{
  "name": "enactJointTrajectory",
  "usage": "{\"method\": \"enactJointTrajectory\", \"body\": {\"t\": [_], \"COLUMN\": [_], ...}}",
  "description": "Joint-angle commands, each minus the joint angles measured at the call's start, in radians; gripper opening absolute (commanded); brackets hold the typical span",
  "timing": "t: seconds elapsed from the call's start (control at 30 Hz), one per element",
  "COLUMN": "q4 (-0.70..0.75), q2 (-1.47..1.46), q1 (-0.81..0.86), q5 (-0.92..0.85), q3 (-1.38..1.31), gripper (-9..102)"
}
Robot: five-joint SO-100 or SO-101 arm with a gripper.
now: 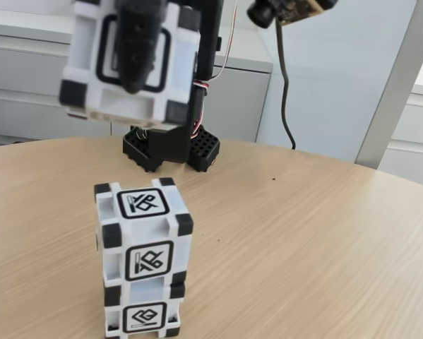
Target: Stack cubes from left to right.
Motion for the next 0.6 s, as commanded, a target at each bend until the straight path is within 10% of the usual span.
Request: {"method": "enactJointTrajectory", "body": {"t": [0.0, 0.57], "q4": [-0.011, 0.005], "q2": [-0.017, -0.183], "q1": [0.008, -0.006], "q5": [-0.003, -0.012], "q3": [-0.038, -0.048], "gripper": [15, 14]}}
